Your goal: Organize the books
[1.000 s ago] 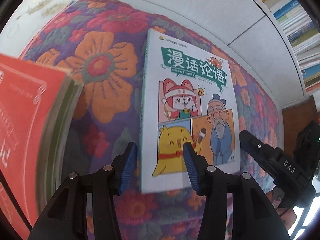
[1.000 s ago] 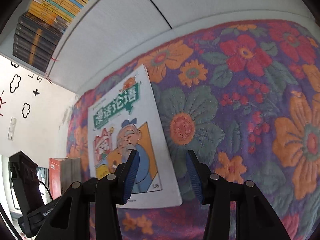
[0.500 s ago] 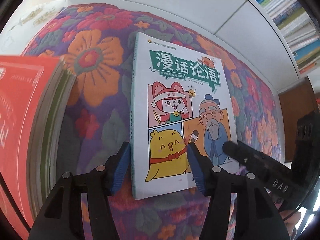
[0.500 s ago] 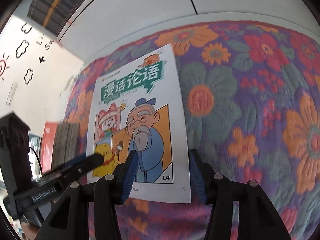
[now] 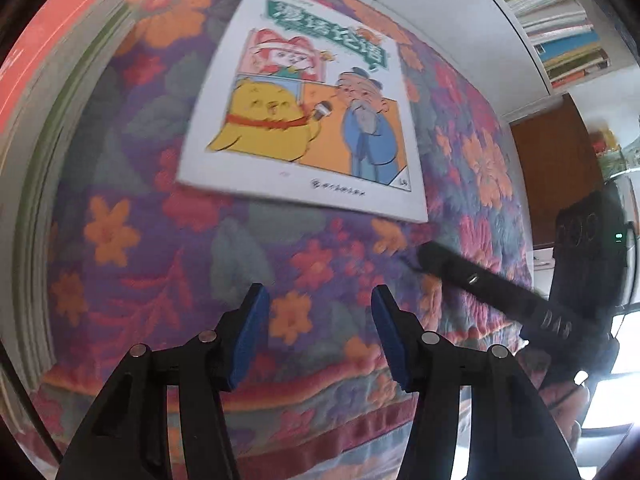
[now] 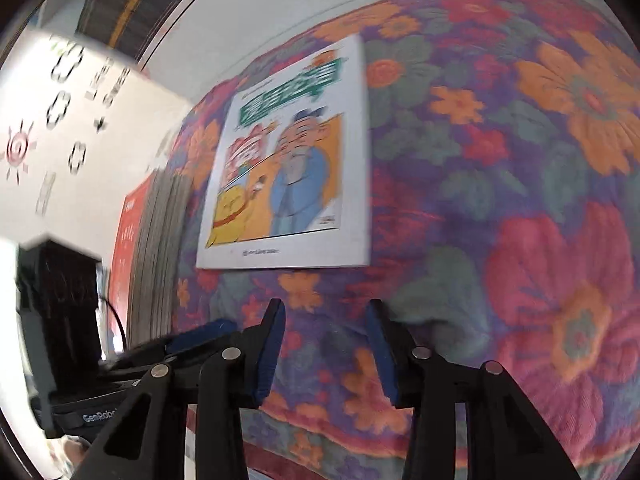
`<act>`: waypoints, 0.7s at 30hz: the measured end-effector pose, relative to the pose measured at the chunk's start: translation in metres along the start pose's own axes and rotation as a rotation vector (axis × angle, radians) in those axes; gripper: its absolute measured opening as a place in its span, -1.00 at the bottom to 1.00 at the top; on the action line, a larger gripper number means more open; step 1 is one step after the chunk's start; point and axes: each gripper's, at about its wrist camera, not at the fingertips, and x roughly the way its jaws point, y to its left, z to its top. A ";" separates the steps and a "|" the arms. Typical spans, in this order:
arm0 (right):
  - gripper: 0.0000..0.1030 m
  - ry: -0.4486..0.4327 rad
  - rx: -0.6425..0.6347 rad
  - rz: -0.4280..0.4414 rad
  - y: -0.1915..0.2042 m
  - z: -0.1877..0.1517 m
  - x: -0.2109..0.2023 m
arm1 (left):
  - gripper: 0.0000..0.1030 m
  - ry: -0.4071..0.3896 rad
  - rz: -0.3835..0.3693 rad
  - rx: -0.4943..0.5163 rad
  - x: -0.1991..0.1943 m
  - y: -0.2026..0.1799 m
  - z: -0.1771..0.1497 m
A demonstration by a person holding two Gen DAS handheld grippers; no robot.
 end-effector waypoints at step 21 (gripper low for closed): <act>-0.15 -0.095 0.018 -0.010 0.011 0.093 0.026 | 0.06 -0.167 0.284 0.072 0.003 -0.003 0.091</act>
